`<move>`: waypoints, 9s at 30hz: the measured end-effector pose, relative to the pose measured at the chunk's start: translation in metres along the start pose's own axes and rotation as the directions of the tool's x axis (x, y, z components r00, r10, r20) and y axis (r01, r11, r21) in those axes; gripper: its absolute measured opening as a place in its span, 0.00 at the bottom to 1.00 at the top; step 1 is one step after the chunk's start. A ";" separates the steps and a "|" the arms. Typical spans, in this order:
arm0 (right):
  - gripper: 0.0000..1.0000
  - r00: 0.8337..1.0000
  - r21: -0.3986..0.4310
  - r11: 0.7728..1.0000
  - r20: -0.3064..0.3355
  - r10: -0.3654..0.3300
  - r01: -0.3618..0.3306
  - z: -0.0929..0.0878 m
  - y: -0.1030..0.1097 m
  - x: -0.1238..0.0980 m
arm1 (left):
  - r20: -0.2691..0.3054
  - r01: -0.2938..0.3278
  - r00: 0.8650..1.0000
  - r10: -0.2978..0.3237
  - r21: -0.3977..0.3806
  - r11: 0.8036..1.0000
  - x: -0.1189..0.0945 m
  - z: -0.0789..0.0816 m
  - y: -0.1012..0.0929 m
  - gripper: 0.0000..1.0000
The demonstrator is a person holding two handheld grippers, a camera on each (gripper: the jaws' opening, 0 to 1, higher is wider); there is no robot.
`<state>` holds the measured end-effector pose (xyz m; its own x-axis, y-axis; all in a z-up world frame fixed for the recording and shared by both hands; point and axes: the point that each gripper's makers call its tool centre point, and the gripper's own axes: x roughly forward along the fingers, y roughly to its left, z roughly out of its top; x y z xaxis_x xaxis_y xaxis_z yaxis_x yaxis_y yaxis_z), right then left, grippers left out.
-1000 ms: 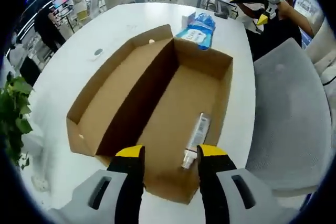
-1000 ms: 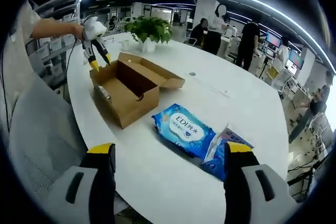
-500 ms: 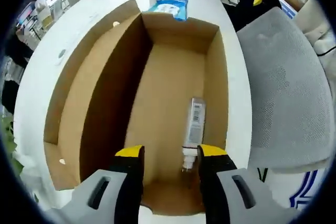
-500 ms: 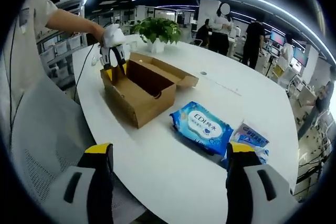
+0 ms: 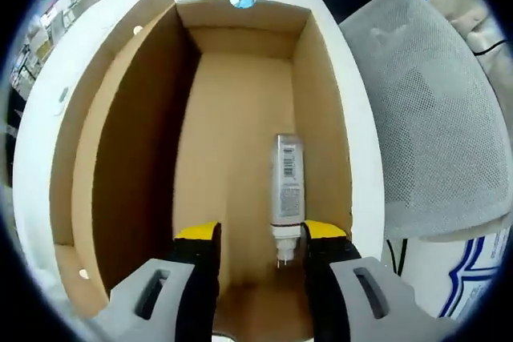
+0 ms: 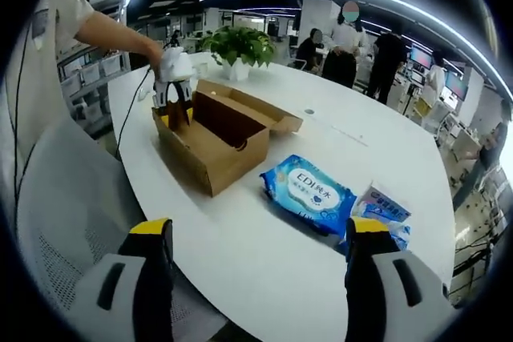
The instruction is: Operate the shoe box by opening the lid, removing the specified soft item, and placing it in the target area until the item is outside and the box remains undamaged.
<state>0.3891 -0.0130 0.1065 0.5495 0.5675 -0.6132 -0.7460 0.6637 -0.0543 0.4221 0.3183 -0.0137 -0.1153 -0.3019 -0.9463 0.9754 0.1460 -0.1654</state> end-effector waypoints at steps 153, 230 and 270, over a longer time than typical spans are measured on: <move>0.48 0.959 -0.245 0.938 0.078 0.272 -0.245 0.067 0.070 0.040 | 0.178 -0.224 0.961 0.213 0.047 0.973 -0.055 0.037 -0.023 0.17; 0.18 0.896 -0.360 0.842 0.036 0.443 -0.402 0.076 0.137 0.065 | 0.461 -0.107 0.885 0.056 0.084 0.991 -0.067 0.135 -0.103 0.24; 0.18 0.867 -0.300 0.858 0.153 0.475 -0.417 0.078 0.143 0.063 | 0.753 -0.060 0.658 0.024 0.020 0.998 -0.124 0.187 -0.122 0.23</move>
<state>0.3461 0.1557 0.1213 0.1796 0.8813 -0.4372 -0.9821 0.1865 -0.0276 0.3527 0.1621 0.1752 0.0896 -0.9044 -0.4173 0.9841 0.1448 -0.1026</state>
